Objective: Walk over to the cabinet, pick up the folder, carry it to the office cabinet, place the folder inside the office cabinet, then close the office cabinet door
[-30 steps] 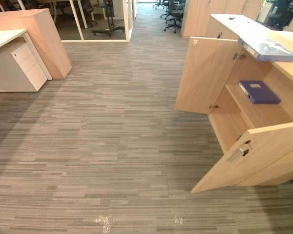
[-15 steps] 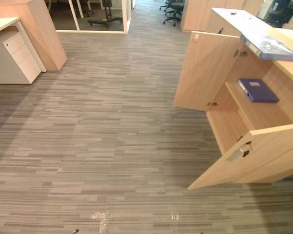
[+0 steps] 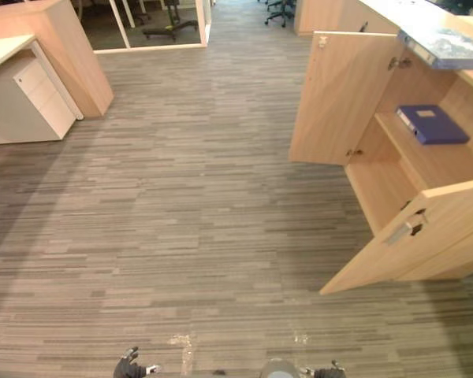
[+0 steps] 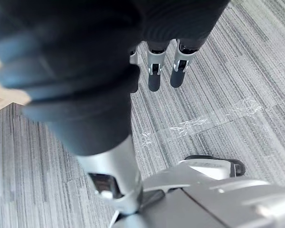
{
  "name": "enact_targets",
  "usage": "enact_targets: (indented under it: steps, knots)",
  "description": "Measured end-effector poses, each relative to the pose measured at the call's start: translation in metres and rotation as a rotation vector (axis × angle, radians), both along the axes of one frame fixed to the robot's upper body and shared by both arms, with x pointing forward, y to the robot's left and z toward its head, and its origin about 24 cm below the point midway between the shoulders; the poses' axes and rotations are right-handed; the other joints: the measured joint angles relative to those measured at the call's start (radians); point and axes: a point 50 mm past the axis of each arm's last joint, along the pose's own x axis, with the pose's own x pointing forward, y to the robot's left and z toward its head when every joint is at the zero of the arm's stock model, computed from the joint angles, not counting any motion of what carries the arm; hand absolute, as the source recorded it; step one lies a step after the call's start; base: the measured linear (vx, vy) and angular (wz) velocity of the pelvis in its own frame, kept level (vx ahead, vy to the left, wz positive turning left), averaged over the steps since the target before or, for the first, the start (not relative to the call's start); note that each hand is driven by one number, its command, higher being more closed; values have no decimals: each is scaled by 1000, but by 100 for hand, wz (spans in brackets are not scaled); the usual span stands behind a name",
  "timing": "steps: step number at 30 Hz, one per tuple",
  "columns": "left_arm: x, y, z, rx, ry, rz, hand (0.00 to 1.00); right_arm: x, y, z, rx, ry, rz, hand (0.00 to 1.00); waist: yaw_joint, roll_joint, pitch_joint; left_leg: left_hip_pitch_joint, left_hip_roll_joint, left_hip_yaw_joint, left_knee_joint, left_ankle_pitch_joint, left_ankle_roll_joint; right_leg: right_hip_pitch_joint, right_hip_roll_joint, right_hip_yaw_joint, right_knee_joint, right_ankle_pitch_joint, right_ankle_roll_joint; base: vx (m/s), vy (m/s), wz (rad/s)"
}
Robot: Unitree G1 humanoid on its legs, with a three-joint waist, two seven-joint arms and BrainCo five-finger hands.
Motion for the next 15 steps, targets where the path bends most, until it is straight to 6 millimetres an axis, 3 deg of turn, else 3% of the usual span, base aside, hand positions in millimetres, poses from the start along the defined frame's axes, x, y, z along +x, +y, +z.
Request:
enact_targets:
  steps: [2,5,7,9,10,13,15]
  knots:
    - [-3,1,1,2,-2,10,0,3,0,3,-7,-45,4,0,-4,-1,3,10,-2,10,-8,1,7,-54,-15,-6,47,-5,7,-23,76,-22]
    - [2,2,2,3,-20,22,0,-3,8,0,11,-41,-7,0,-10,-1,18,12,37,10,6,-38,12,-106,30,-34,-12,-4,7,20,-29,-10]
    - [8,3,4,3,-38,42,0,-12,11,-2,15,-19,-21,0,-12,-7,30,6,68,8,24,-69,-7,-111,69,-52,-126,6,5,76,-139,10]
    - [9,9,5,12,-42,58,0,-24,16,-4,28,11,-44,0,-7,-33,16,7,70,-5,28,-98,-30,-102,63,-54,-237,34,-44,244,-223,24]
    - [8,10,5,8,-40,67,0,-32,17,-6,35,26,-82,0,-8,-38,6,8,94,-8,42,-132,-54,-87,67,-95,-251,83,-80,331,-235,27]
    - [5,6,3,-10,-29,96,0,-34,13,-5,28,25,-105,0,-12,-15,-9,3,161,11,108,-171,-103,-55,111,-154,-250,38,-101,401,-269,36]
    - [8,6,3,-33,-47,167,0,-33,14,-4,31,12,-123,0,-25,-16,-16,-45,221,39,286,-224,-151,31,152,-220,-286,-2,-130,455,-276,72]
